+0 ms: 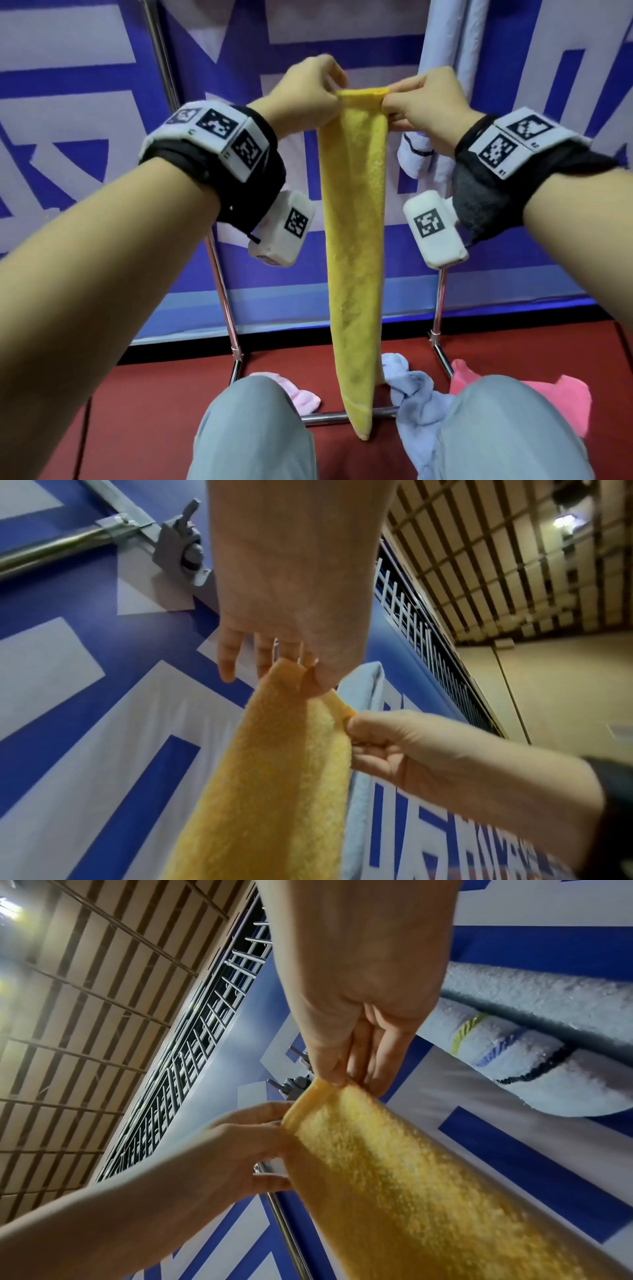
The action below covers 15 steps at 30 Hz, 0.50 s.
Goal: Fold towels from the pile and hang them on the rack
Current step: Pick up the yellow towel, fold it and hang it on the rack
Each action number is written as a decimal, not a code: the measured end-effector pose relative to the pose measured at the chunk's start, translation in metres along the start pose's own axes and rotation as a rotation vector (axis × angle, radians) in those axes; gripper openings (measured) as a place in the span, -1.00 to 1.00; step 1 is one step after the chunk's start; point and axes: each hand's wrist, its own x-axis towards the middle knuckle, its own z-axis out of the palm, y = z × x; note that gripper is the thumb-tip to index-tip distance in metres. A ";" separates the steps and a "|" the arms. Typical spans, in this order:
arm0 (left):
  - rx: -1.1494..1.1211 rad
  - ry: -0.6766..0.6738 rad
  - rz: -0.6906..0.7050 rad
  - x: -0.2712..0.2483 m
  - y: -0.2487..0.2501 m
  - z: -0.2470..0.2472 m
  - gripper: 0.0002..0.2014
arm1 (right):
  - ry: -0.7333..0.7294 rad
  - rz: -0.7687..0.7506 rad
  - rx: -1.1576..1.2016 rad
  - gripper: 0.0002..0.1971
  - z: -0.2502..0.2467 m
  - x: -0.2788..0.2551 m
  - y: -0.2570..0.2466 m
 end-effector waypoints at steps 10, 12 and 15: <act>0.416 -0.199 -0.006 0.003 0.004 0.024 -0.73 | -0.015 0.004 -0.089 -0.82 0.012 -0.002 0.011; 0.466 -0.174 0.065 0.003 0.006 0.025 -0.76 | -0.007 0.013 -0.063 -0.82 0.012 -0.004 0.013; 0.485 -0.101 0.124 0.002 0.005 0.027 -0.78 | -0.030 0.011 -0.054 -0.90 0.010 -0.010 0.016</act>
